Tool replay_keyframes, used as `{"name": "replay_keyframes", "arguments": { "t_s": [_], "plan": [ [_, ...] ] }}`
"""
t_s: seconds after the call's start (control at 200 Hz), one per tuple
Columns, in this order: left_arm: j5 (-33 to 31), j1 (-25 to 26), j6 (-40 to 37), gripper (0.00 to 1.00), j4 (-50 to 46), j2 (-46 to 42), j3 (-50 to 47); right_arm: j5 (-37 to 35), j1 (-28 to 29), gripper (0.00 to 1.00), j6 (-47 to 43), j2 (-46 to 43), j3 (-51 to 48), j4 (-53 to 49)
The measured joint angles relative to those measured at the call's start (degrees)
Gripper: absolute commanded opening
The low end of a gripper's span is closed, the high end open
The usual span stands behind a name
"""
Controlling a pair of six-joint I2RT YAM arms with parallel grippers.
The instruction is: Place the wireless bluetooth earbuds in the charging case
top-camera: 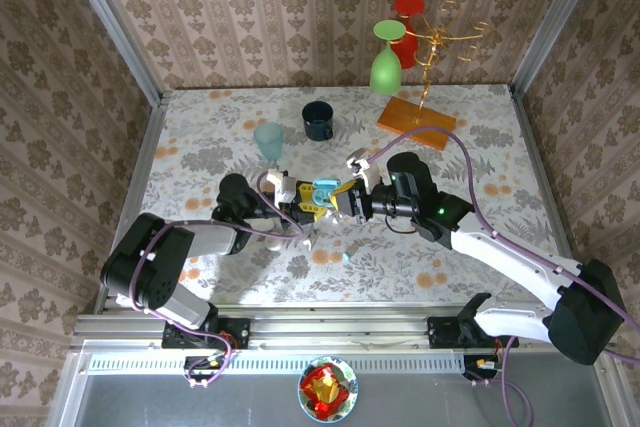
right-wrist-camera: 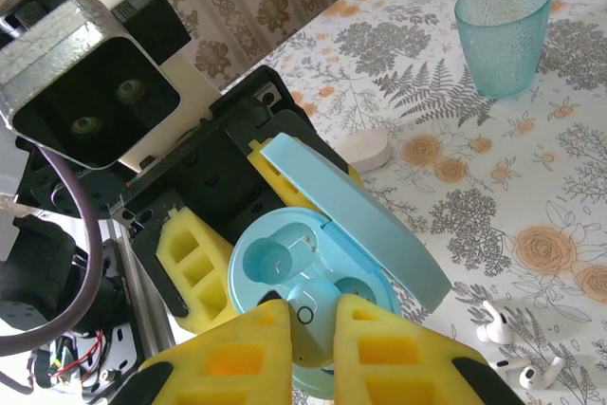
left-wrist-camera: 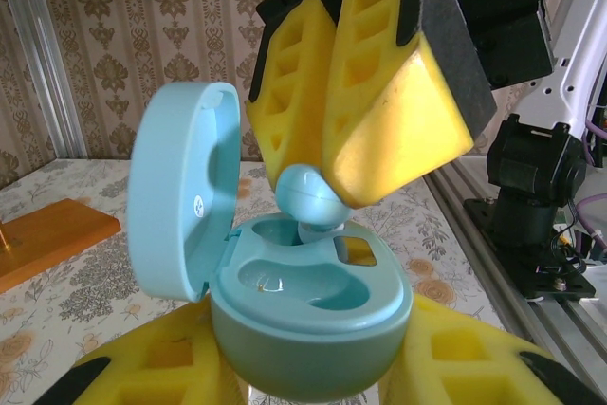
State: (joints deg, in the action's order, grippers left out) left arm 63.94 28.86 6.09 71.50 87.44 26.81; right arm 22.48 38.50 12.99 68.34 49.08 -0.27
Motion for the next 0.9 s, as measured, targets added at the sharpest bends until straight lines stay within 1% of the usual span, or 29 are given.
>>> {"name": "replay_keyframes", "arguments": {
  "t_s": [0.17, 0.295, 0.375, 0.525, 0.69, 0.795, 0.9],
  "plan": [
    [-0.07, 0.0, 0.0, 0.24, -0.04, 0.0, 0.0, -0.2, 0.0, 0.37, -0.98, 0.28, 0.09, -0.11],
    [-0.26, 0.0, 0.0, 0.24, -0.04, 0.0, 0.0, -0.26, 0.0, 0.47, -0.7, 0.07, 0.2, -0.13],
    [-0.57, 0.0, -0.02, 0.24, -0.04, 0.0, 0.0, -0.92, 0.0, 0.52, -0.57, -0.85, 0.2, -0.17],
    [-1.27, -0.02, -0.07, 0.24, -0.02, 0.0, 0.0, -1.7, -0.02, 0.56, 0.48, -5.44, -0.96, 0.35],
    [-2.27, -0.55, -0.26, 0.25, -0.02, 0.0, -0.04, -4.07, -0.02, 0.58, 4.31, -12.46, -6.21, 1.27],
    [-2.23, -2.14, -0.28, 0.24, 0.02, -0.07, -0.07, -7.21, -0.02, 0.58, 9.14, -14.82, -10.58, 1.09],
    [-2.25, -5.6, -0.28, 0.24, 0.11, -0.5, -0.2, -10.34, -0.02, 0.57, 15.06, -14.97, -14.45, -1.33]
  ]
}}
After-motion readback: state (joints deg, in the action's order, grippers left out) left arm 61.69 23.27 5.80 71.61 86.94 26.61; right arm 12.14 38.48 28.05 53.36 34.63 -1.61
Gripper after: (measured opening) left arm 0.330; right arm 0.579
